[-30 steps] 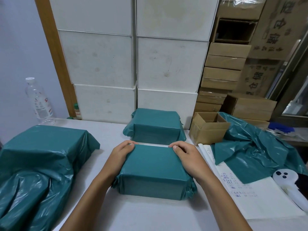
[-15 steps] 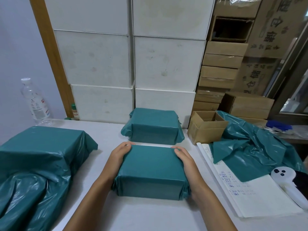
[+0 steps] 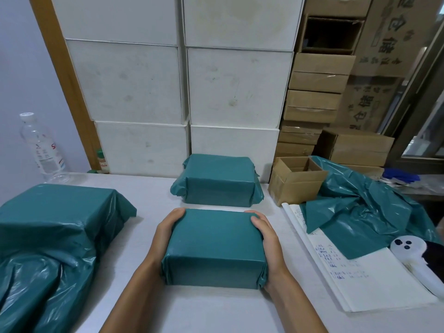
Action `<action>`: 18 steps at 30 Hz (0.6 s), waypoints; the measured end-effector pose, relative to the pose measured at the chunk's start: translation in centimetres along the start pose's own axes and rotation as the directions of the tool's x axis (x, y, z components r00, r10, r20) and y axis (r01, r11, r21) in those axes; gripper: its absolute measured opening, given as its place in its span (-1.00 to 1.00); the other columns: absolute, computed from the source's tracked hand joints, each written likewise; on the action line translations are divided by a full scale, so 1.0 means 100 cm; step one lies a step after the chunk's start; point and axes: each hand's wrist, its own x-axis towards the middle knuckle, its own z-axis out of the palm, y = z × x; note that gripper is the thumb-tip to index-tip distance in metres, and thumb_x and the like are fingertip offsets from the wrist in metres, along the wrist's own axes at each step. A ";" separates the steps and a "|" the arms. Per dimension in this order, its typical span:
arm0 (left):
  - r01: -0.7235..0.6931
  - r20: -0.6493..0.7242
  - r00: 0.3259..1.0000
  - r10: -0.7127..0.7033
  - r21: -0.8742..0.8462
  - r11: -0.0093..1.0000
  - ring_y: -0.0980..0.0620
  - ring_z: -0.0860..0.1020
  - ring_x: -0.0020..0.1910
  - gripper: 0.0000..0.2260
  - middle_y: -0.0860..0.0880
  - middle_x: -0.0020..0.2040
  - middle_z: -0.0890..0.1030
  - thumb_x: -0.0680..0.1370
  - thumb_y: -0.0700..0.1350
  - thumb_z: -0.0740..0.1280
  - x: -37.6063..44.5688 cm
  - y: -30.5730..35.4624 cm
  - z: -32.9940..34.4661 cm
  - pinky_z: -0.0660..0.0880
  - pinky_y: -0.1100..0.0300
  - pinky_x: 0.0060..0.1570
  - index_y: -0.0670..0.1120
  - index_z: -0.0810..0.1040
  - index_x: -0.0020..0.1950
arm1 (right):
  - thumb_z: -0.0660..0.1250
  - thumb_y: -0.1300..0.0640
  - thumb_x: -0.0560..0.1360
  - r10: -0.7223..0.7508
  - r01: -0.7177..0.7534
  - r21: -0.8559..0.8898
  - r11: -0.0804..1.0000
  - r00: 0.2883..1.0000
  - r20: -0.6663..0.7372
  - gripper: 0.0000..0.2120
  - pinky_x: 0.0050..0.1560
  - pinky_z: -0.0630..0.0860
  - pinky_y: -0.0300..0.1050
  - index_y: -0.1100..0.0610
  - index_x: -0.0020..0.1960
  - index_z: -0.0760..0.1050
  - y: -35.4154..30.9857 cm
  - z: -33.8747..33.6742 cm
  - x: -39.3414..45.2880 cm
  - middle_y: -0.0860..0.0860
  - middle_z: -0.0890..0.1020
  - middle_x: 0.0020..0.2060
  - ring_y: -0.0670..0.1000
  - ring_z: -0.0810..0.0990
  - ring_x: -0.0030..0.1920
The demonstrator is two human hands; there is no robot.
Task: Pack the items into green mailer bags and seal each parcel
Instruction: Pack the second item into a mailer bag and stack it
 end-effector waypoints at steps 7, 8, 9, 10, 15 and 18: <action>0.031 -0.011 0.999 -0.031 -0.016 0.999 -0.13 0.66 -0.08 -0.74 -0.16 -0.05 0.72 0.61 0.09 0.35 0.000 -0.003 0.001 0.52 0.00 -0.02 -0.09 0.67 0.03 | 0.26 0.10 0.68 -0.026 0.026 -0.003 1.000 1.000 -0.016 -0.75 0.13 0.56 0.10 -0.02 0.01 0.72 0.000 0.001 -0.002 0.12 0.76 0.04 0.12 0.72 0.05; 0.028 -0.010 1.000 -0.028 -0.013 1.000 -0.14 0.65 -0.04 -0.73 -0.16 -0.01 0.72 0.60 0.11 0.36 0.000 -0.005 -0.001 0.52 -0.03 0.03 -0.08 0.67 0.05 | 0.26 0.10 0.68 -0.029 0.029 -0.012 1.000 0.999 -0.024 -0.76 0.12 0.57 0.09 -0.01 0.03 0.72 0.000 0.000 -0.002 0.12 0.77 0.05 0.12 0.72 0.04; 0.012 -0.008 1.000 -0.012 -0.006 1.000 -0.15 0.65 0.01 -0.69 -0.17 0.03 0.71 0.58 0.14 0.38 0.001 -0.006 -0.004 0.51 -0.07 0.11 -0.09 0.67 0.08 | 0.26 0.09 0.69 -0.034 0.034 -0.020 0.999 0.999 -0.030 -0.77 0.14 0.58 0.10 0.00 0.08 0.71 0.000 0.000 -0.002 0.12 0.77 0.09 0.12 0.73 0.06; -0.017 -0.006 1.000 0.017 0.007 1.000 -0.15 0.64 0.06 -0.64 -0.16 0.08 0.71 0.56 0.16 0.39 0.002 -0.007 -0.006 0.51 -0.12 0.18 -0.11 0.67 0.11 | 0.27 0.09 0.69 -0.040 0.039 -0.028 0.999 0.999 -0.033 -0.78 0.16 0.59 0.11 0.03 0.14 0.70 0.001 0.000 -0.002 0.13 0.77 0.12 0.13 0.73 0.09; -0.286 -0.083 0.947 0.310 0.221 0.932 0.15 0.64 0.21 -0.79 0.20 0.15 0.72 0.65 -0.06 0.41 0.005 -0.003 -0.012 0.53 0.34 0.08 0.00 0.66 0.28 | 0.29 0.09 0.68 -0.062 0.059 -0.075 0.995 0.997 -0.039 -0.77 0.15 0.62 0.07 0.06 0.24 0.67 0.001 -0.002 -0.002 0.12 0.77 0.15 0.14 0.74 0.16; -0.355 -0.092 0.913 0.399 0.306 0.883 0.35 0.65 0.06 -0.79 0.19 0.16 0.73 0.68 -0.17 0.37 -0.001 0.001 -0.014 0.52 0.49 -0.06 -0.01 0.69 0.28 | 0.31 0.09 0.68 -0.084 0.077 -0.101 0.992 0.995 -0.062 -0.78 0.26 0.61 0.15 0.01 0.23 0.68 -0.001 -0.003 -0.001 0.09 0.77 0.15 0.15 0.73 0.20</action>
